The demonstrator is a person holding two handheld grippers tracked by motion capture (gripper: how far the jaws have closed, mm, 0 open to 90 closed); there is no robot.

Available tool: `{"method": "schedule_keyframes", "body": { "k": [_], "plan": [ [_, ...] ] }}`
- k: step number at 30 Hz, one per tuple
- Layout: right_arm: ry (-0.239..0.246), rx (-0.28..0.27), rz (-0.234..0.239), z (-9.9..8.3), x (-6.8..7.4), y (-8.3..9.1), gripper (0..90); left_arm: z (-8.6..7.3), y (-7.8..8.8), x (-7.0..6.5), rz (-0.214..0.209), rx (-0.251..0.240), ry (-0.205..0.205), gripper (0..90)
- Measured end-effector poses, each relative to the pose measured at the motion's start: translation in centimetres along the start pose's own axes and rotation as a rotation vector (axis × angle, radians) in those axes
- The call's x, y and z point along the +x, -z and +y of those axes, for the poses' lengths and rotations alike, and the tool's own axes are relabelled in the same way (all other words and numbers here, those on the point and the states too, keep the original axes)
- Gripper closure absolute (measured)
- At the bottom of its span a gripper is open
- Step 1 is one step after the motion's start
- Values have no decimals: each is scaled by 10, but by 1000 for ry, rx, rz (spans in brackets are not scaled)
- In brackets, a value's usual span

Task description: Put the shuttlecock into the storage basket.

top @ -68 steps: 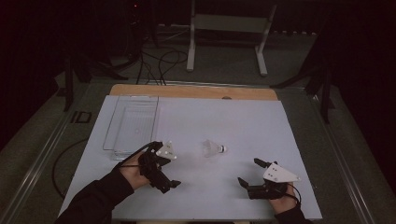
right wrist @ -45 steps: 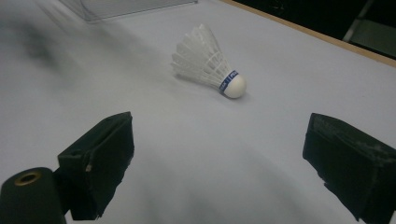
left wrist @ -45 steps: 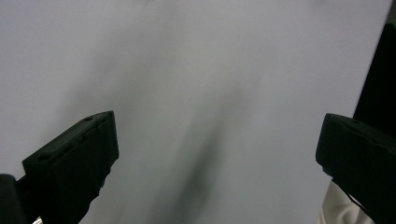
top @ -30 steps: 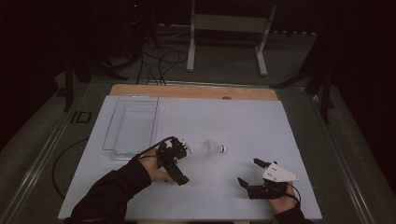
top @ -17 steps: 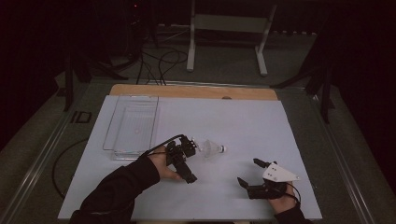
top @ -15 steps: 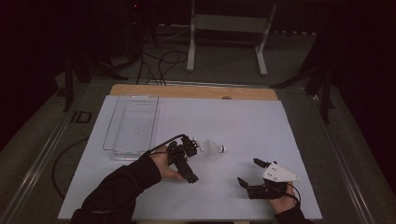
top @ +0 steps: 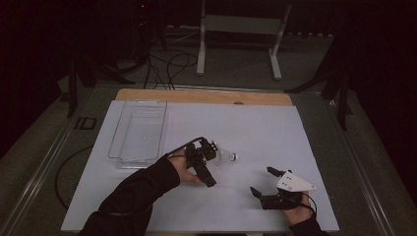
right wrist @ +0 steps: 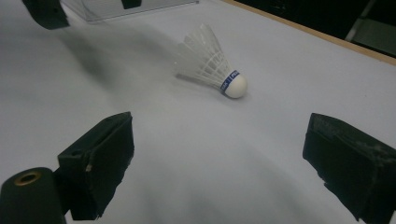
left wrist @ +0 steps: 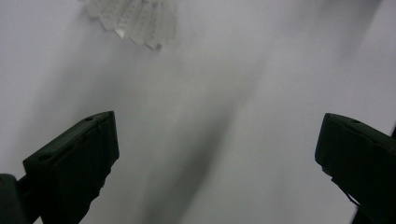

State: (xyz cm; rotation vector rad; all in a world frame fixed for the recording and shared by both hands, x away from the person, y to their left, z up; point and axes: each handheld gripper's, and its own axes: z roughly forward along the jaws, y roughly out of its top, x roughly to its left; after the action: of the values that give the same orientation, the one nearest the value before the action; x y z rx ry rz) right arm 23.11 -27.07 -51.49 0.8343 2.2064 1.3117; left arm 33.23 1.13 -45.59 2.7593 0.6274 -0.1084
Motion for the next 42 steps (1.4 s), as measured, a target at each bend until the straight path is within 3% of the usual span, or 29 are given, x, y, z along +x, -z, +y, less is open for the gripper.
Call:
{"method": "schedule_keyframes", "body": {
  "k": [10, 17, 27, 39, 42],
  "plan": [
    [-1, 1, 1, 0, 0, 0, 89, 11, -10, 4, -8, 9, -7, 32],
    [0, -1, 3, 0, 0, 0, 89, 21, -17, 4, -18, 20, -39, 48],
    [2, -3, 11, 1, -1, -1, 89, 29, -27, 13, -10, 8, -24, 89],
    [4, -2, 17, 1, -1, -3, 89, 34, -29, 22, 8, -44, -49, 235],
    [3, -2, 17, 1, -1, -2, 89, 37, -32, 22, 5, -46, -80, 296]
  ]
}}
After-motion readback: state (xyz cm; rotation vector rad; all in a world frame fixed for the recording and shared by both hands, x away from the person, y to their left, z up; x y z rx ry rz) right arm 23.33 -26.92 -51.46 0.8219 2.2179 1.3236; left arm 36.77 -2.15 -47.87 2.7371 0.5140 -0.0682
